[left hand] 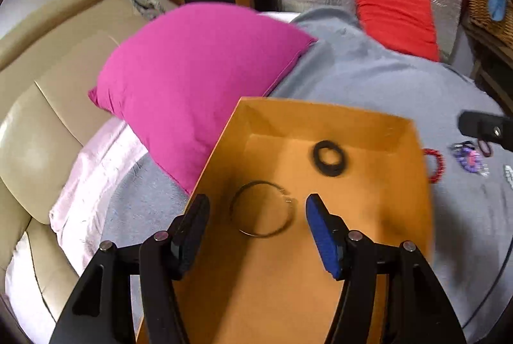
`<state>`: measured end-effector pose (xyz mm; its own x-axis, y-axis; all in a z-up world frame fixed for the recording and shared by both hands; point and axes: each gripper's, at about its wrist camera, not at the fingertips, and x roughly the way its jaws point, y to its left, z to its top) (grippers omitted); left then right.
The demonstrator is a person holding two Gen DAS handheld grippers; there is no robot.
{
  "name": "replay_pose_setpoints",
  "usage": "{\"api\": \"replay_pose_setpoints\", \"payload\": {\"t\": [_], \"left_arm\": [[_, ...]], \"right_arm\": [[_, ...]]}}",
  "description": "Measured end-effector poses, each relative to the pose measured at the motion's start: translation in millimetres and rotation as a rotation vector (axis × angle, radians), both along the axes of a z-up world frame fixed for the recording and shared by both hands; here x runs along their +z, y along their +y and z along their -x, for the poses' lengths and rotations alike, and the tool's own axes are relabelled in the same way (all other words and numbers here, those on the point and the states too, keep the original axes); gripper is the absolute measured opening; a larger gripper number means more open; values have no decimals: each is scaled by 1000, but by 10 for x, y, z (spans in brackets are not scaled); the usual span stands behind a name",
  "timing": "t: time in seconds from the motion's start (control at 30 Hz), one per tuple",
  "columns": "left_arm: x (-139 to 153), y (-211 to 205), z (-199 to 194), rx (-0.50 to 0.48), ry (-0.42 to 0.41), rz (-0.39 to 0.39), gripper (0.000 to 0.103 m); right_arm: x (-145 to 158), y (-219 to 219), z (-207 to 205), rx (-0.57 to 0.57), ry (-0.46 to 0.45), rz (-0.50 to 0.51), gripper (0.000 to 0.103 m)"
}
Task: Organize jewelry
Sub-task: 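Carry the bangle into the orange box and open the left tool while the right drops the black ring there, then grasp the white bead bracelet with the right tool while the left tool grasps the black hair clip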
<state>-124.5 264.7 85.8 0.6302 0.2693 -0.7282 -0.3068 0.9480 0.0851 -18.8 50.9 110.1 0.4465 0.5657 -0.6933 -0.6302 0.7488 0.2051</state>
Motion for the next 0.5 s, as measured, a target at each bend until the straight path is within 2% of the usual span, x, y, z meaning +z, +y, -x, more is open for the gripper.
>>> {"api": "replay_pose_setpoints", "payload": {"t": [0.1, 0.3, 0.4, 0.5], "left_arm": [[259, -266, 104, -40, -46, -9, 65], [654, -1003, 204, -108, -157, -2, 75], [644, -1348, 140, -127, -183, 1, 78], [464, -1670, 17, -148, -151, 31, 78]], "right_arm": [[88, -552, 70, -70, -1, -58, 40], [104, -1825, 78, -273, 0, -163, 40], [20, -2430, -8, -381, 53, -251, 40], [-131, -2850, -93, -447, 100, -277, 40]]}}
